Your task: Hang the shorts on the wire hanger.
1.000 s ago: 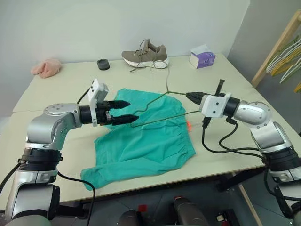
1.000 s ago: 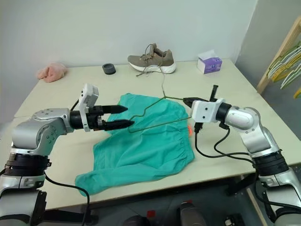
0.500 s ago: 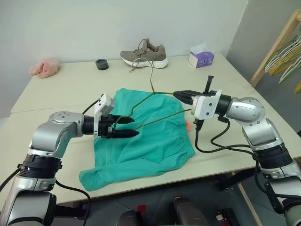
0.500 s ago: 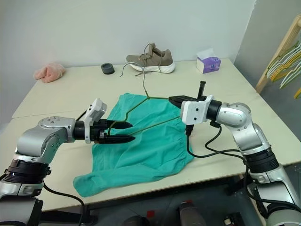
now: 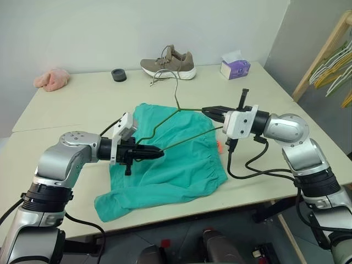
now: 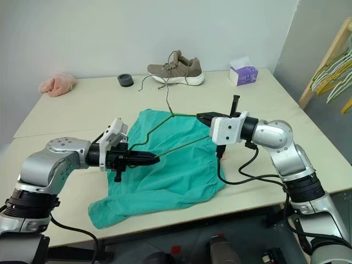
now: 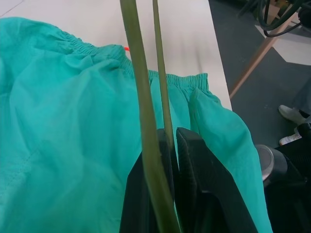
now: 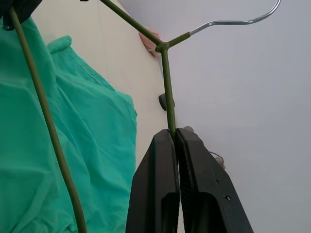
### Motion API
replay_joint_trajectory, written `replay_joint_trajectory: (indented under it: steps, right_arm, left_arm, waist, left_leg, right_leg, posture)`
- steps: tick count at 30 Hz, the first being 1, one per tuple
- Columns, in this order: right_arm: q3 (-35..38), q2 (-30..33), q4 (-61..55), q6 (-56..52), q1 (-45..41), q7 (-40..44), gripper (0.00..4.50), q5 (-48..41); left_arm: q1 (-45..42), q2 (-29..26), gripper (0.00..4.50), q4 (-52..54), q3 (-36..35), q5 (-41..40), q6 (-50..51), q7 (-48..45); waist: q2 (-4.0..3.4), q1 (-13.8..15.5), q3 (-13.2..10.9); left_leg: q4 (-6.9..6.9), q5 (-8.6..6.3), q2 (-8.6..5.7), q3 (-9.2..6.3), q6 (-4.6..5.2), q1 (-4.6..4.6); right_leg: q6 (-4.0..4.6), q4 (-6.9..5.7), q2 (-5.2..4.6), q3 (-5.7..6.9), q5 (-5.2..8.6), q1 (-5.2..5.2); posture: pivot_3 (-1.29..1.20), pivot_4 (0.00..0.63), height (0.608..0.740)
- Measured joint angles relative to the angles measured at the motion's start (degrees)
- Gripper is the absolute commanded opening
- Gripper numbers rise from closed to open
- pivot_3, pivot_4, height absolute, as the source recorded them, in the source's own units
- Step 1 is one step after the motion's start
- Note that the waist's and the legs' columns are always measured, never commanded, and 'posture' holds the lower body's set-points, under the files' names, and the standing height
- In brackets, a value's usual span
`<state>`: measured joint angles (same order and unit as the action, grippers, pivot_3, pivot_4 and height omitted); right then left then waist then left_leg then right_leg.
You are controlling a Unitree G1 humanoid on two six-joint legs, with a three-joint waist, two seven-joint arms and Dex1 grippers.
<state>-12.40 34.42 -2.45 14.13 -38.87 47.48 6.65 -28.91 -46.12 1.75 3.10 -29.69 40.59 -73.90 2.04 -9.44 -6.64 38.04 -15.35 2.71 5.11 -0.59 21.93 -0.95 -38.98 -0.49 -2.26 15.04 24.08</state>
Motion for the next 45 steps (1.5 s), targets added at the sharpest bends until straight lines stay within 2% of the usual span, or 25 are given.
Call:
replay_joint_trajectory:
  steps: [2,6,9,12,13,16,21,31,37,40,45]
  right_arm:
    - [-0.23,-0.2,-1.78,-0.03,0.6,0.62,0.98,-0.87]
    - [-0.17,0.69,-5.93,-2.93,3.01,2.61,2.46,-3.05]
    - [0.24,2.84,-8.31,-8.0,4.89,4.45,3.34,-5.34]
    - [3.79,4.95,-11.35,-20.55,6.0,5.45,4.35,-10.96]
    - [5.43,6.32,-12.24,-25.71,6.04,5.8,4.47,-12.95]
    - [8.84,10.09,-14.54,-38.72,6.71,6.76,4.47,-17.55]
    - [7.53,11.11,-16.63,-48.97,6.76,7.59,4.47,-20.81]
    - [-3.44,10.15,-10.72,-53.83,-1.6,12.18,4.47,-19.34]
    - [-8.93,6.51,-8.46,-56.02,-3.7,13.95,4.47,-18.88]
    - [-10.77,5.05,-6.91,-56.11,-4.3,13.89,3.97,-18.26]
    - [-11.6,4.1,-6.17,-57.38,-4.77,13.91,2.3,-17.13]
  left_arm:
    - [0.02,0.05,0.0,-0.18,-0.04,0.47,0.42,1.49]
    - [0.25,-0.02,0.0,-0.17,-0.05,0.96,0.44,3.41]
    - [1.1,-0.33,0.0,-0.2,-0.06,1.93,-0.02,4.23]
    - [1.18,-0.65,0.0,-0.33,-0.06,4.57,-4.39,5.22]
    - [1.19,-1.18,0.0,-0.39,0.0,6.17,-7.02,5.43]
    - [1.17,-4.33,0.0,-0.38,0.38,10.59,-14.19,4.11]
    - [1.18,-5.71,0.0,0.86,2.28,11.88,-17.33,0.28]
    - [-0.47,-7.5,0.0,1.27,4.76,14.59,-21.22,-4.43]
    - [-1.07,-7.4,0.0,1.87,5.29,15.27,-21.89,-4.49]
    - [-1.06,-7.36,0.0,2.65,5.55,15.26,-21.89,-4.54]
    - [-1.06,-7.36,0.0,3.78,5.58,15.25,-21.21,-4.46]
  waist:
    - [0.0,0.01,0.0]
    - [0.01,0.06,0.0]
    - [0.01,0.09,-0.01]
    - [0.04,0.19,-0.02]
    - [0.04,0.22,-0.03]
    - [0.04,0.26,-0.02]
    - [0.04,-0.04,-0.02]
    - [0.04,-0.11,-0.04]
    - [0.04,-0.2,-0.04]
    - [0.04,-0.2,-0.04]
    - [0.04,-0.13,-0.04]
  left_leg:
    - [0.0,0.0,0.0,-0.01,0.0,0.0]
    - [0.01,0.0,-0.01,-0.02,0.0,0.0]
    - [0.01,0.0,-0.01,-0.02,0.0,0.0]
    - [0.01,0.0,0.0,-0.02,0.0,0.01]
    - [0.01,0.0,0.0,-0.02,0.0,0.01]
    - [-0.03,0.0,0.0,-0.02,0.01,-0.02]
    - [-0.05,-0.01,0.0,-0.02,0.01,0.0]
    - [-0.04,-0.01,-0.01,-0.05,0.02,0.1]
    - [-0.02,-0.01,0.0,-0.05,0.02,0.09]
    - [-0.02,-0.01,0.0,-0.05,0.02,0.1]
    - [-0.01,-0.01,0.0,-0.05,0.02,0.11]
  right_leg:
    - [-0.02,0.0,0.0,0.0,0.01,0.0]
    - [-0.01,0.0,-0.01,0.01,0.0,-0.01]
    - [-0.01,-0.01,-0.02,0.02,0.01,-0.01]
    - [0.03,-0.01,-0.04,0.04,-0.02,-0.01]
    - [0.04,-0.01,-0.06,0.04,-0.02,-0.01]
    - [0.1,0.01,-0.27,0.05,-0.01,-0.01]
    - [-0.01,0.01,-0.22,0.07,0.08,0.01]
    - [-0.06,0.04,-0.02,0.11,0.11,0.05]
    - [-0.07,0.0,-0.02,0.1,0.11,0.06]
    - [-0.06,0.0,-0.01,0.1,0.11,0.07]
    - [-0.04,0.0,-0.02,0.1,0.1,0.07]
  posture:
    - [-0.17,0.103,0.74]
    - [-0.17,0.104,0.74]
    - [-0.18,0.104,0.74]
    - [-0.18,0.104,0.74]
    - [-0.18,0.103,0.74]
    - [-0.19,0.102,0.74]
    - [-0.18,0.099,0.74]
    - [-0.17,0.097,0.74]
    - [-0.17,0.095,0.74]
    - [-0.17,0.097,0.74]
    - [-0.17,0.098,0.74]
